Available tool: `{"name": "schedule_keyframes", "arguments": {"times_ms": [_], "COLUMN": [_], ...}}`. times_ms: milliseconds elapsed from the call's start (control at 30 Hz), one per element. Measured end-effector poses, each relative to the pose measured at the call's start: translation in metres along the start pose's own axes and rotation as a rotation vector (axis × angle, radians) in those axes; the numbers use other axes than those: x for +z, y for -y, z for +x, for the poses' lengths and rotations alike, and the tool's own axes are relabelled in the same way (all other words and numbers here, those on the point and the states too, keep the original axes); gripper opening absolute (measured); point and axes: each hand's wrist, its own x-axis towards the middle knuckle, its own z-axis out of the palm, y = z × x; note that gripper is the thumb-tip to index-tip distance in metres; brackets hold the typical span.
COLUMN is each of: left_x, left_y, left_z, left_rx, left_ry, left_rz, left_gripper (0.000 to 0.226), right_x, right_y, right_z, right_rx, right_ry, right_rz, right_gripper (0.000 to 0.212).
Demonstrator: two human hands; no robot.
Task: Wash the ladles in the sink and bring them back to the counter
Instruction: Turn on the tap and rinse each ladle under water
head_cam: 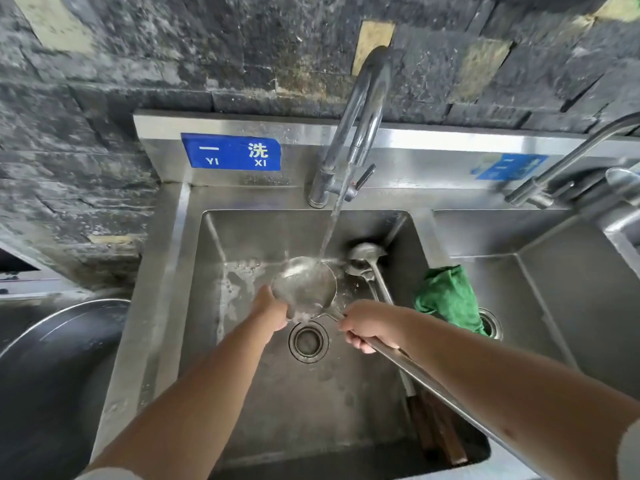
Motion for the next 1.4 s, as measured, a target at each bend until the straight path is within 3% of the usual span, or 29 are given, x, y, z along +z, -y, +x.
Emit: {"name": "schedule_keyframes", "arguments": {"times_ms": [200, 333, 533, 700, 800, 867, 967, 1033, 1133, 1233, 1267, 1333, 1400], "left_x": [0.026, 0.027, 0.034, 0.036, 0.035, 0.03, 0.021, 0.008, -0.004, -0.005, -0.005, -0.006, -0.01], "left_y": [-0.009, -0.015, -0.017, -0.023, -0.041, -0.054, -0.06, -0.06, -0.067, -0.088, -0.095, -0.11, -0.117], "left_z": [-0.023, -0.038, -0.044, -0.031, -0.038, -0.046, -0.044, -0.037, -0.044, -0.065, -0.067, -0.069, -0.065], "left_rx": [-0.091, -0.089, -0.041, 0.096, 0.269, 0.366, 0.389, 0.344, 0.38, 0.528, 0.504, 0.315, 0.17], "left_ry": [-0.085, -0.107, 0.031, -0.077, -0.231, -0.305, -0.175, -0.035, 0.092, 0.159, 0.158, 0.102, 0.102], "left_rz": [-0.237, -0.288, -0.169, 0.13, 0.306, 0.39, 0.451, 0.474, 0.344, 0.127, 0.044, -0.12, -0.217], "left_gripper": [0.024, 0.026, 0.024, 0.009, 0.034, 0.032, 0.011, 0.026, 0.069, 0.056, 0.056, 0.077, 0.07], "right_x": [-0.018, -0.016, -0.024, -0.03, -0.031, -0.031, -0.03, -0.033, -0.034, -0.032, -0.032, -0.034, -0.035], "right_y": [0.012, 0.018, 0.012, 0.009, 0.013, 0.017, 0.023, 0.026, 0.027, 0.034, 0.036, 0.036, 0.034], "right_z": [-0.005, 0.0, 0.008, 0.007, 0.001, -0.001, 0.003, 0.006, 0.007, -0.006, -0.014, -0.028, -0.039], "right_rx": [-0.057, -0.089, -0.002, 0.006, -0.043, -0.071, -0.079, -0.072, -0.083, -0.158, -0.198, -0.283, -0.362], "right_ry": [0.125, 0.194, 0.084, 0.077, 0.082, 0.083, 0.1, 0.123, 0.163, 0.258, 0.303, 0.41, 0.49], "right_rz": [0.307, 0.432, 0.348, 0.406, 0.52, 0.57, 0.612, 0.642, 0.647, 0.601, 0.588, 0.594, 0.669], "right_gripper": [0.03, 0.037, 0.03, 0.021, 0.015, 0.015, 0.02, 0.024, 0.023, 0.008, 0.005, 0.014, 0.029]}}
